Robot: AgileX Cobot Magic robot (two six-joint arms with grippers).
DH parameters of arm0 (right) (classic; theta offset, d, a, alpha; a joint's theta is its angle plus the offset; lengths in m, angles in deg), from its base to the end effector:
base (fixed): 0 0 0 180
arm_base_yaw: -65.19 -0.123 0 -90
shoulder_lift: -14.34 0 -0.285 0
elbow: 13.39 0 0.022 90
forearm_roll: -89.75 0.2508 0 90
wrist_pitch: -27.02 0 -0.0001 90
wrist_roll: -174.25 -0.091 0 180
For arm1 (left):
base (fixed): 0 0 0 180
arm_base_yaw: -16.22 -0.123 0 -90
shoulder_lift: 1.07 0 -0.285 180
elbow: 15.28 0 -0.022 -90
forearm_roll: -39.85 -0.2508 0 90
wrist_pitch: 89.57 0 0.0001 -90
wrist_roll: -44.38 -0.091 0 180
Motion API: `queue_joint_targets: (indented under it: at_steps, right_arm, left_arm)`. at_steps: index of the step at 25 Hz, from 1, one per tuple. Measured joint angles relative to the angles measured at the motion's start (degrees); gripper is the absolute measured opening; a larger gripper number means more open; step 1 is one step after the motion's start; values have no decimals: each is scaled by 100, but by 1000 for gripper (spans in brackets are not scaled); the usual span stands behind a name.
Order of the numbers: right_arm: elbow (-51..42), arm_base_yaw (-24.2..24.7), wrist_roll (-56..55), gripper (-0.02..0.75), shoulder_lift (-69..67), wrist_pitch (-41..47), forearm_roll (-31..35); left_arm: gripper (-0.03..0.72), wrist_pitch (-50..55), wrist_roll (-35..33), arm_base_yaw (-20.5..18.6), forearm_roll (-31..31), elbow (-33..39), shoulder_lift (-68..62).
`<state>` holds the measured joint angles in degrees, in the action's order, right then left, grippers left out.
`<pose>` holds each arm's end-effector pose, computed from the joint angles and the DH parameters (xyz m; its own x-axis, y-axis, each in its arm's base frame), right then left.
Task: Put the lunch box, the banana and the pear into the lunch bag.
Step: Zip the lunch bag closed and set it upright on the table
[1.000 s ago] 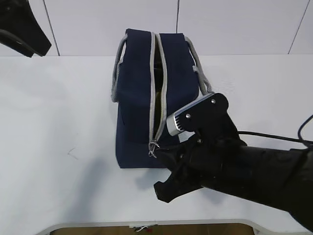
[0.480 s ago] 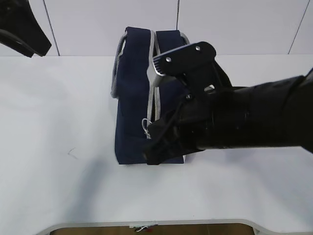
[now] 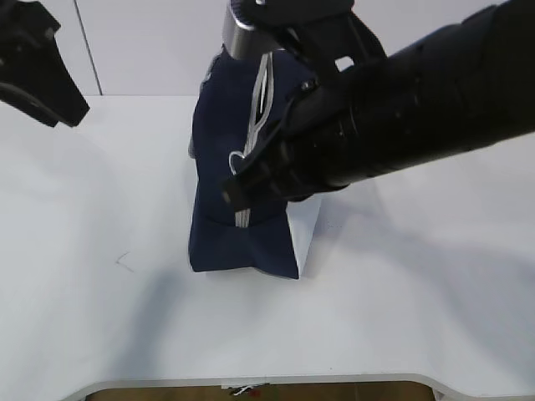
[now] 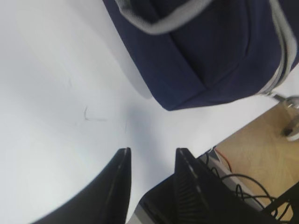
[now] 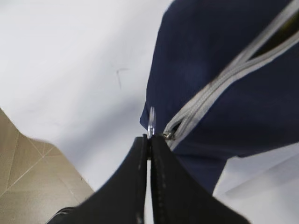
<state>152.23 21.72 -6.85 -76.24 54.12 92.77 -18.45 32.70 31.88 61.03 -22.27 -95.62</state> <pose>0.2295 0.2206 0.3035 -0.5311 -0.4125 -0.7401 -0.6671 0.7421 0.0651 0.2853 -0.1123 0.3608 -0.8562 0.3172 -0.4077 0.4491 0.8470 -0.2843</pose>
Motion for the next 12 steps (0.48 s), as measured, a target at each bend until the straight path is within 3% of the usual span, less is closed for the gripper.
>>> queue_joint_targets:
  at_steps: [7, 12]
  right_arm:
    - [472, 0, 0, 13, 0, 123, -160]
    - [679, 0, 0, 13, 0, 144, -384]
  left_arm:
    - [244, -120, -575, 0, 64, 772, 0]
    - [244, -604, -1449, 0, 638, 1386, 0]
